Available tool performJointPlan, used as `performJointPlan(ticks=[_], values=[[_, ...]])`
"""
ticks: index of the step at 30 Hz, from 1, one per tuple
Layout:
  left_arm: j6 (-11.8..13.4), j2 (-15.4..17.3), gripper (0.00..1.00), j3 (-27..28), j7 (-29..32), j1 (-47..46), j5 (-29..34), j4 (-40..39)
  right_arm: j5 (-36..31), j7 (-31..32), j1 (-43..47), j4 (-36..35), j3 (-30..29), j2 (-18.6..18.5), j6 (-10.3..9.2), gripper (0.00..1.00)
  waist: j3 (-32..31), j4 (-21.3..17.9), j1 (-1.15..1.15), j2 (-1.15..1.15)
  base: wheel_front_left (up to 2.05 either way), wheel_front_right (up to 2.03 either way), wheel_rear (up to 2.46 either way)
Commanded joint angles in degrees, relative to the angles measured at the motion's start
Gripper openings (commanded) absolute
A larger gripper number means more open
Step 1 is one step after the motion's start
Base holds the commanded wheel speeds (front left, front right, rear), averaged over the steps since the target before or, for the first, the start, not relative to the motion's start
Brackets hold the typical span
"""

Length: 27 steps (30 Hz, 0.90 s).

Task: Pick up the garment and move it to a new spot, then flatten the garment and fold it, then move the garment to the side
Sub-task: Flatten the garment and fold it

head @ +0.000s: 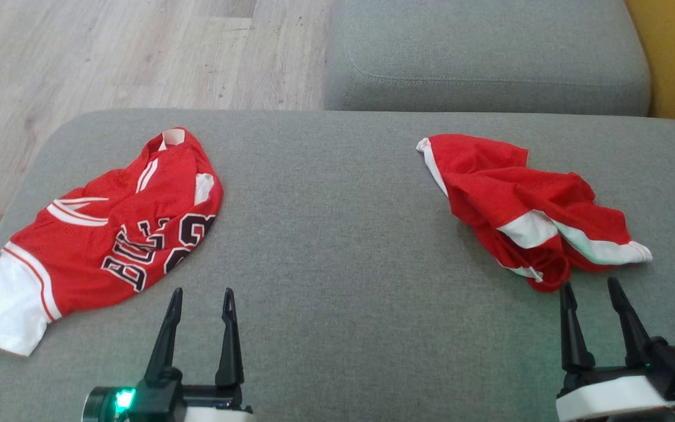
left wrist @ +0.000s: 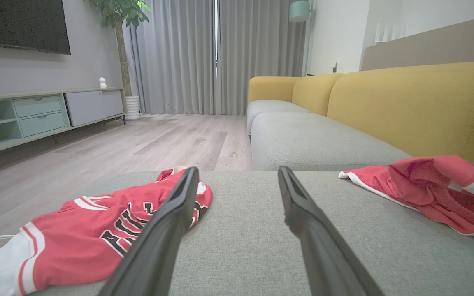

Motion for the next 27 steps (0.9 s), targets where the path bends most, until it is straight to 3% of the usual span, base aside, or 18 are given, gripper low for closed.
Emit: performJointPlan(ticks=[1,19,27], values=[[0.04,-0.38,1.00,1.51,-0.36,-2.08,0.73,-1.46,-0.29,-0.14,-1.55,-1.55,0.98,-0.32,-0.04,1.00,-0.04,0.02,0.00,0.00,0.00,0.00,0.00],[0.12,-0.39,1.00,0.87,-0.36,-3.05,3.18,-0.21,-0.95,-0.14,-1.76,-1.68,1.27,-0.32,-0.04,1.00,0.95,-0.65,0.00,0.00,0.00,0.00,0.00],[0.74,-0.39,1.00,-0.45,-0.36,-6.19,4.01,-0.42,-3.26,-0.14,-7.98,-1.13,-1.91,-0.32,-0.04,1.00,6.87,-2.13,0.00,0.00,0.00,0.00,0.00]])
